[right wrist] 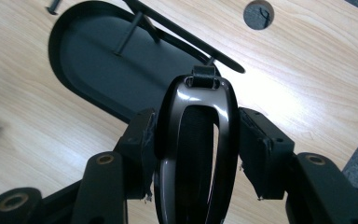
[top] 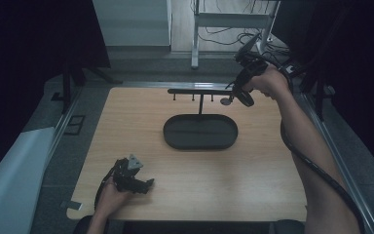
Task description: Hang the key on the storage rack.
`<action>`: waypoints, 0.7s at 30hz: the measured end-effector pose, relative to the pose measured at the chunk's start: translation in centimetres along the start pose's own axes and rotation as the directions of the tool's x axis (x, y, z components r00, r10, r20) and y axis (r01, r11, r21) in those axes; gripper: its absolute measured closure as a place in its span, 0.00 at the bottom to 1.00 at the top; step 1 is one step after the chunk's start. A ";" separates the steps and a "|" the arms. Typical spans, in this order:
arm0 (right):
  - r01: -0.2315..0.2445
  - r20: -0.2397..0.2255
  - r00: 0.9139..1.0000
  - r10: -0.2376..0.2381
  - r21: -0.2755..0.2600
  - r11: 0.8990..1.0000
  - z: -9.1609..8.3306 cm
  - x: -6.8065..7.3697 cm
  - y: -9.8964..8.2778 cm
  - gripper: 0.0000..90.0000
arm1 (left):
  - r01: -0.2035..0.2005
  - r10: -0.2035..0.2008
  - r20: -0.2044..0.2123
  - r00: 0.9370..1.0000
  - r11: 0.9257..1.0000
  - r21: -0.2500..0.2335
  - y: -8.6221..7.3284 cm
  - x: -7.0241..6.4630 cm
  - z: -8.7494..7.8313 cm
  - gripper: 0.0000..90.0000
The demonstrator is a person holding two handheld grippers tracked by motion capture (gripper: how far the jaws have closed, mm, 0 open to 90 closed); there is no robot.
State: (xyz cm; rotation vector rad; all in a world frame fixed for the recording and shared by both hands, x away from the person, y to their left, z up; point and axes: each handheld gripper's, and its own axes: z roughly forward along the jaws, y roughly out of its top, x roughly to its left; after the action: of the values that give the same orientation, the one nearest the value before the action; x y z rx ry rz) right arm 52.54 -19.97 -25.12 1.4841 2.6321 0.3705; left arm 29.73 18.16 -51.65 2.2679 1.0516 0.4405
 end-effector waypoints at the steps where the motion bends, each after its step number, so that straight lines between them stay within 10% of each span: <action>1: -0.004 0.003 1.000 0.004 0.004 1.000 0.1 -0.2 -0.1 0.54 | 0.000 0.000 -0.001 1.000 1.000 0.000 0.0 0.0 0.0 0.00; 21: -0.064 0.004 0.998 0.064 0.035 0.997 4.5 -3.2 -2.4 0.54 | 0.002 -0.002 0.002 1.000 1.000 0.002 0.0 0.0 0.0 0.00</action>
State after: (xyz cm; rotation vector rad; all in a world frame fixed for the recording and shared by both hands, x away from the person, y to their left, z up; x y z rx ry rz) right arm 53.12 -23.13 -30.24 1.5811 2.6073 0.3289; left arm 29.73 18.17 -51.65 2.2682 1.0543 0.4365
